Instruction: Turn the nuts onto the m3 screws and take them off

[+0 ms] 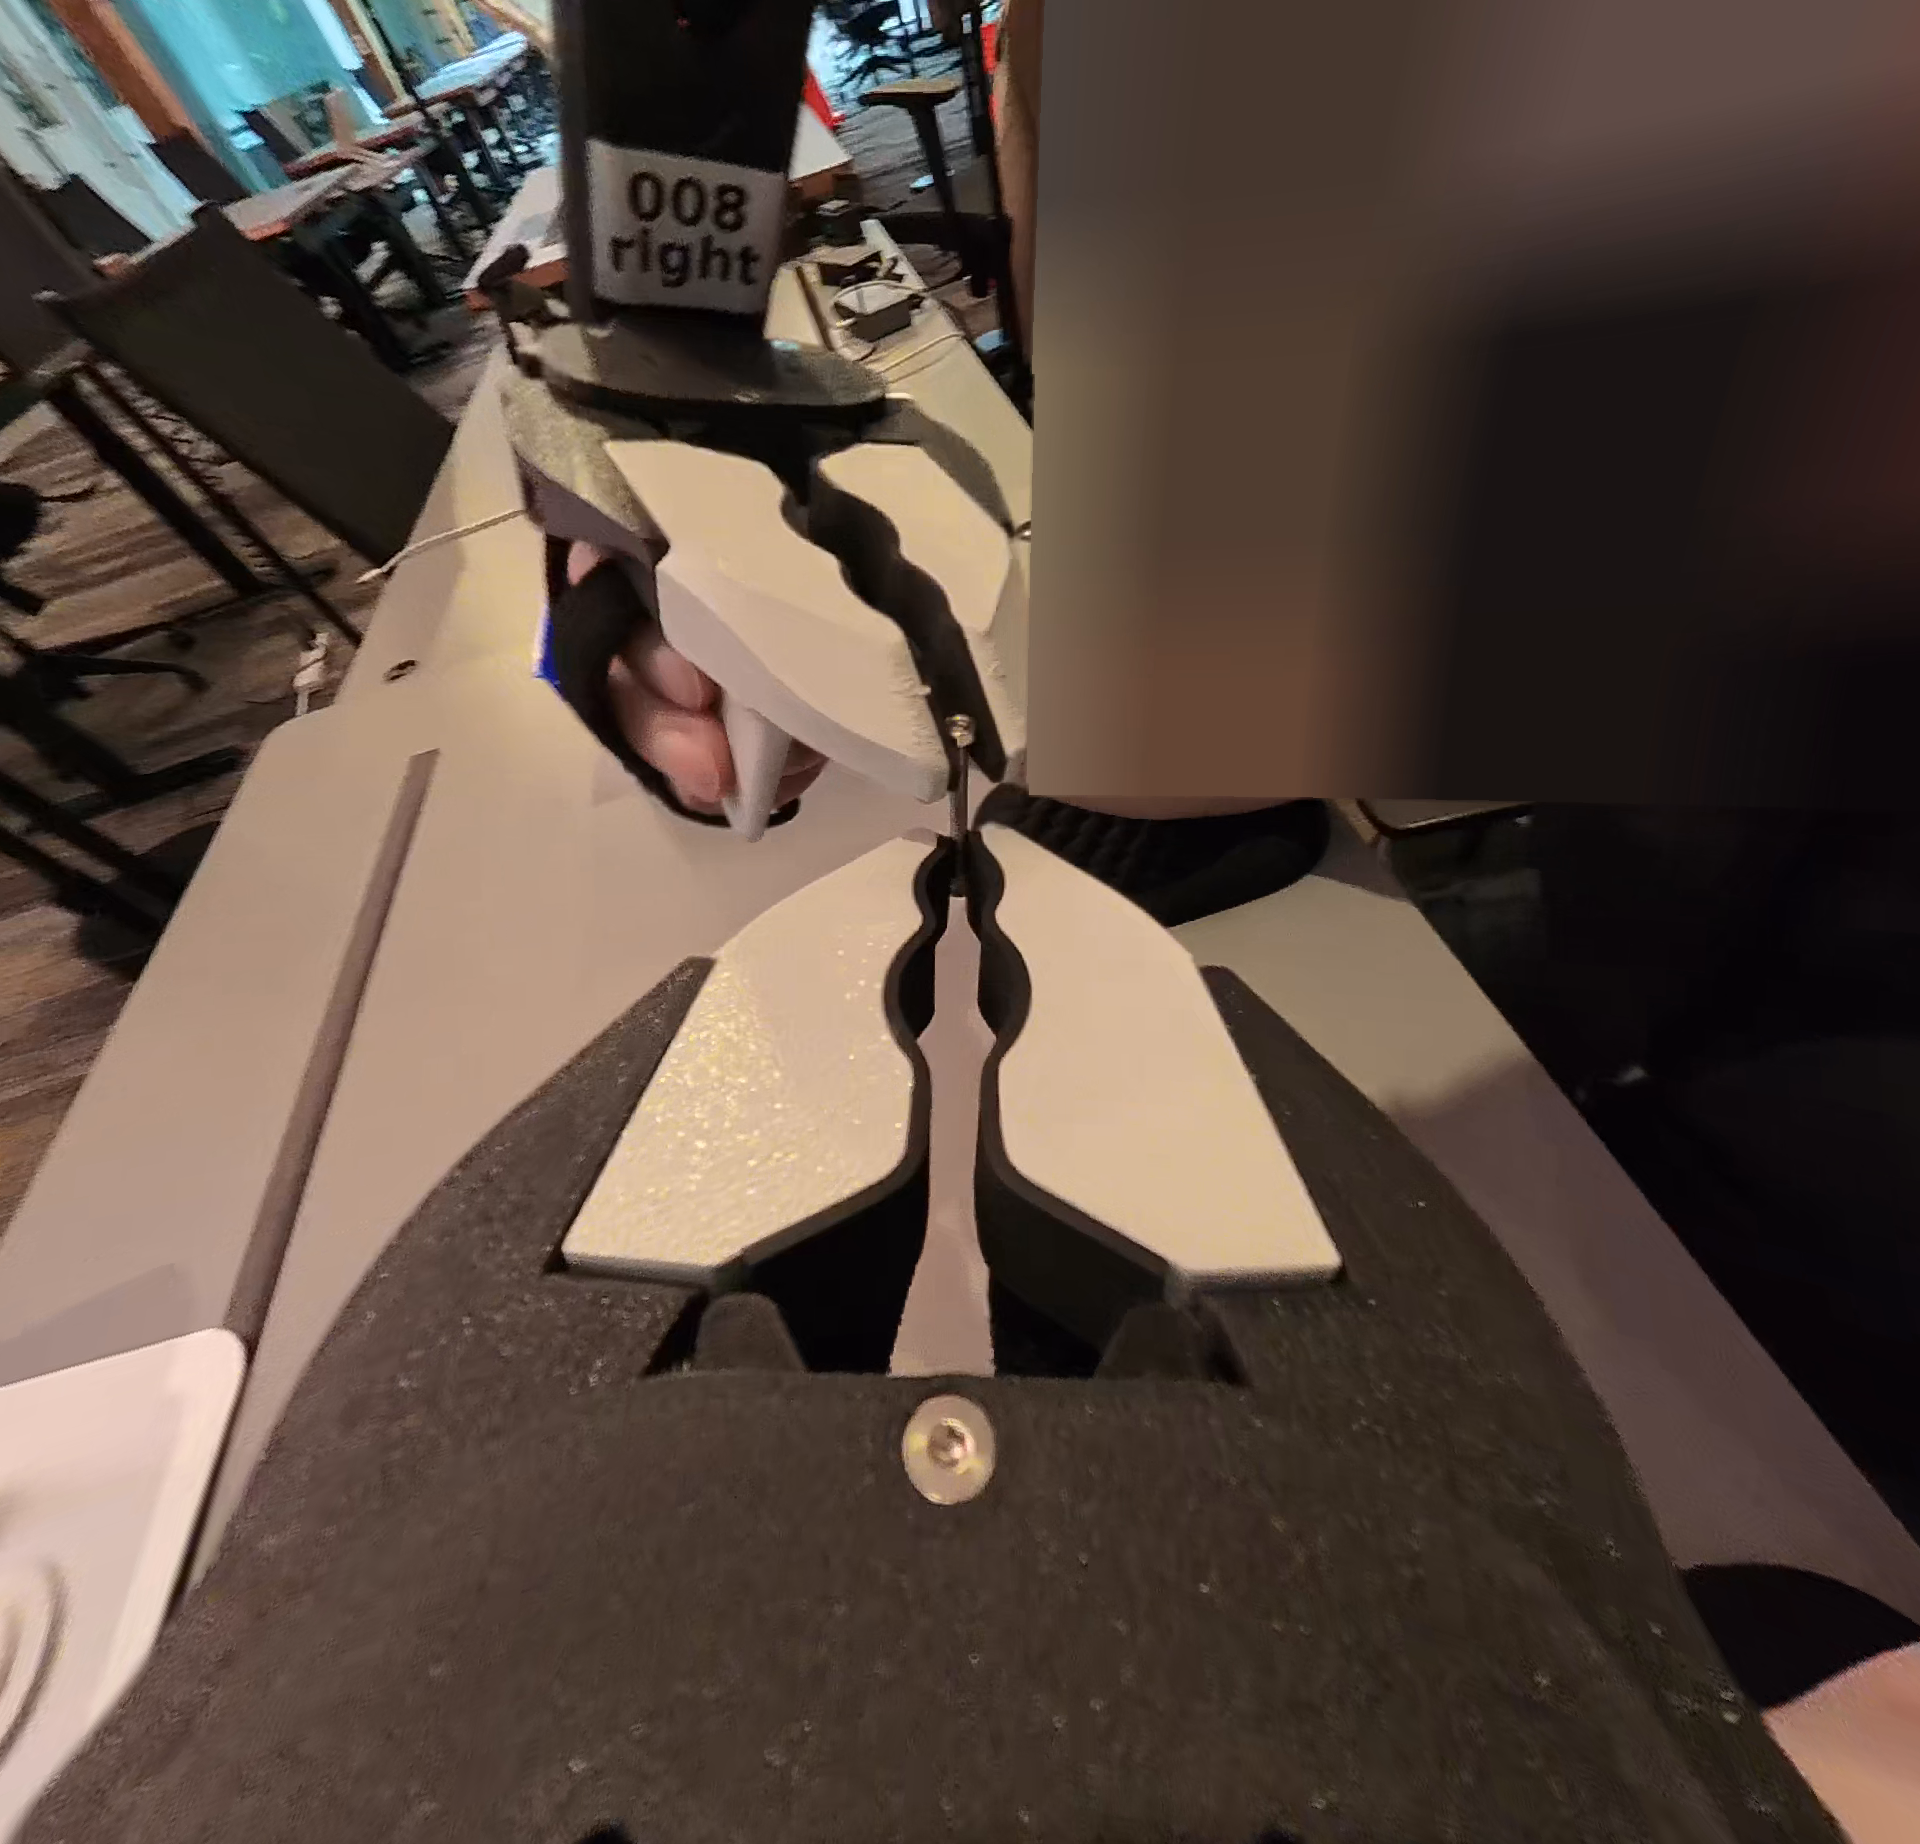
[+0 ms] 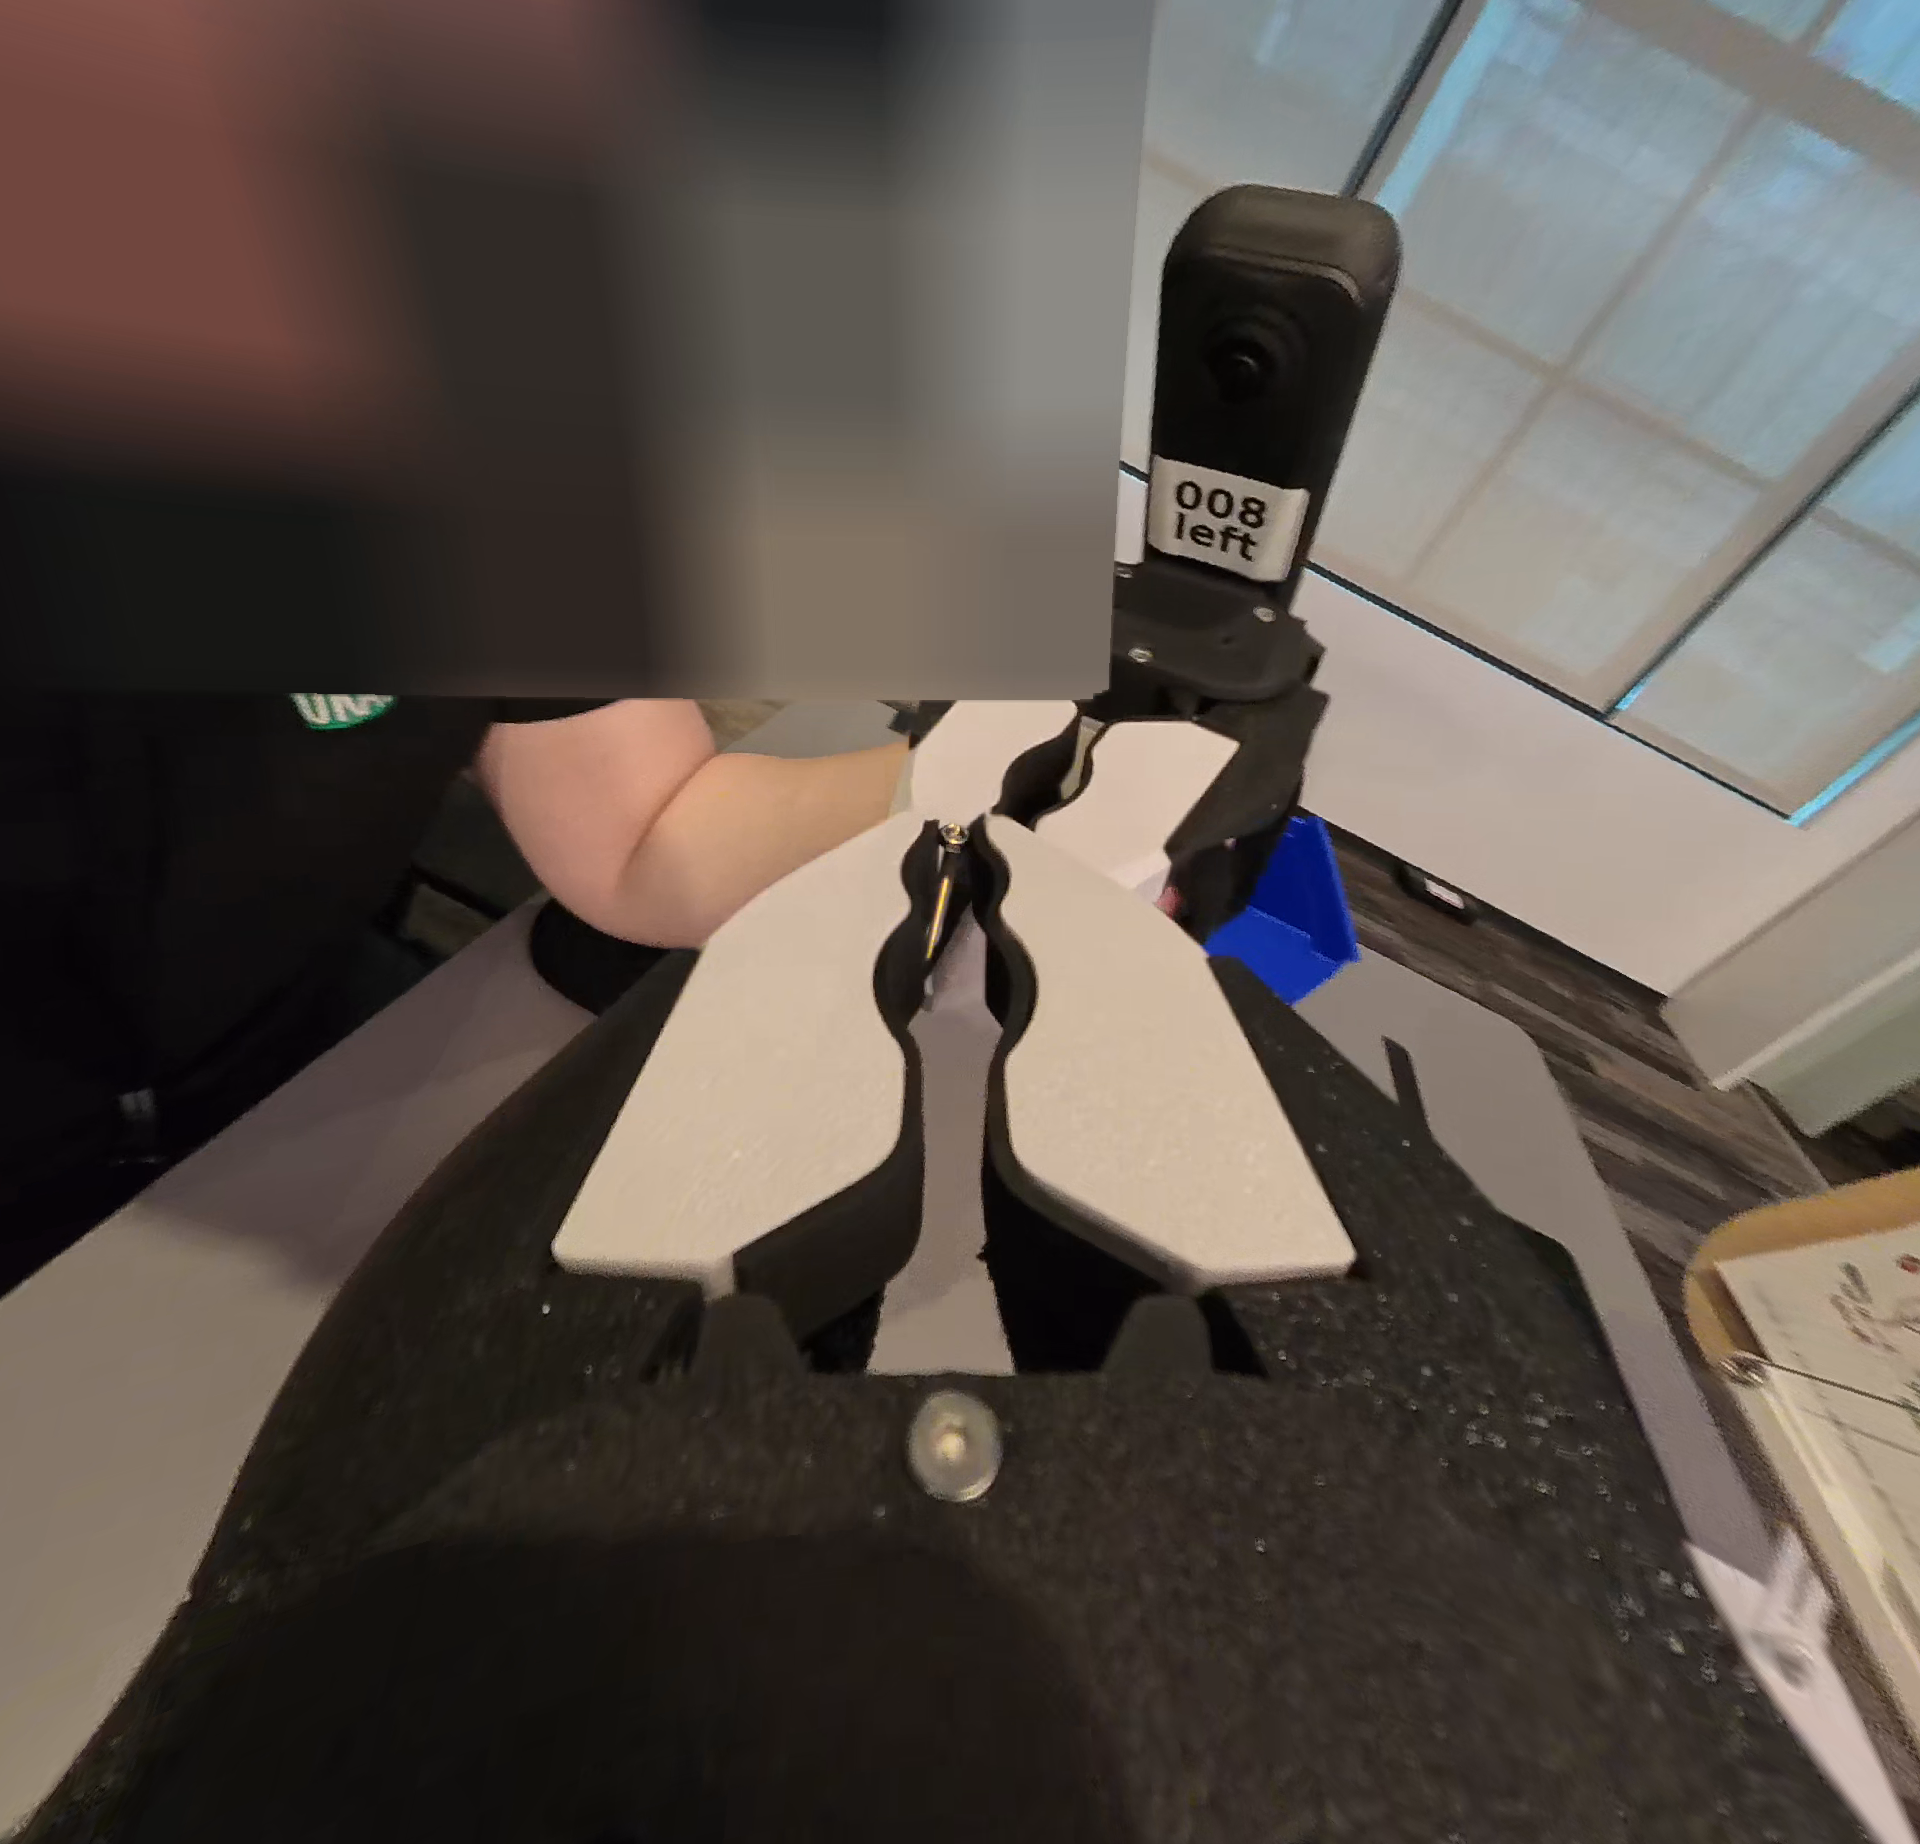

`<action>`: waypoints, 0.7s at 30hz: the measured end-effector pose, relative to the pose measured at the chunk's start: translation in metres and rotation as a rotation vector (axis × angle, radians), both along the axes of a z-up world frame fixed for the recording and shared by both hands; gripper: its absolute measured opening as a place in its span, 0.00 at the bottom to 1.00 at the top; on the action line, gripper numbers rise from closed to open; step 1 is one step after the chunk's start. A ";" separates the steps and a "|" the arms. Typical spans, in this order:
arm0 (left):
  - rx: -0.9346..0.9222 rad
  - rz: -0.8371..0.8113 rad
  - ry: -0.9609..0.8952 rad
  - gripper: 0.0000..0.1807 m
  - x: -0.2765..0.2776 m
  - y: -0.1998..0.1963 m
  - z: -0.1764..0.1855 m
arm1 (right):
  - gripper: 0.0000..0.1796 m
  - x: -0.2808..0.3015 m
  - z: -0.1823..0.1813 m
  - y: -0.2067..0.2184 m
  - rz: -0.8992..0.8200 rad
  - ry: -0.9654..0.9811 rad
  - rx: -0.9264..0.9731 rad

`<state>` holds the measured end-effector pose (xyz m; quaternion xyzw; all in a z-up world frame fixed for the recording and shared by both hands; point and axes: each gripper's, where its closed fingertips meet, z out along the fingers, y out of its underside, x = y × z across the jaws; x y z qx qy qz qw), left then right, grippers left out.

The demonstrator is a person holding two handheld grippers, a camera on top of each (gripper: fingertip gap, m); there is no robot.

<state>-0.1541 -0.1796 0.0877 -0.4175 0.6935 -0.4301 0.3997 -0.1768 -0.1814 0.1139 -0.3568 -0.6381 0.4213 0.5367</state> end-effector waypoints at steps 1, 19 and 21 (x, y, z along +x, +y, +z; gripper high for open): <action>-0.010 -0.015 -0.001 0.01 0.000 -0.001 0.000 | 0.03 0.000 0.000 -0.001 0.022 0.006 -0.015; 0.162 0.509 -0.181 0.01 0.000 0.069 0.038 | 0.12 0.013 0.046 0.067 -0.518 0.245 -0.014; 0.200 0.587 -0.191 0.01 -0.002 0.076 0.042 | 0.12 0.011 0.049 0.070 -0.580 0.255 0.012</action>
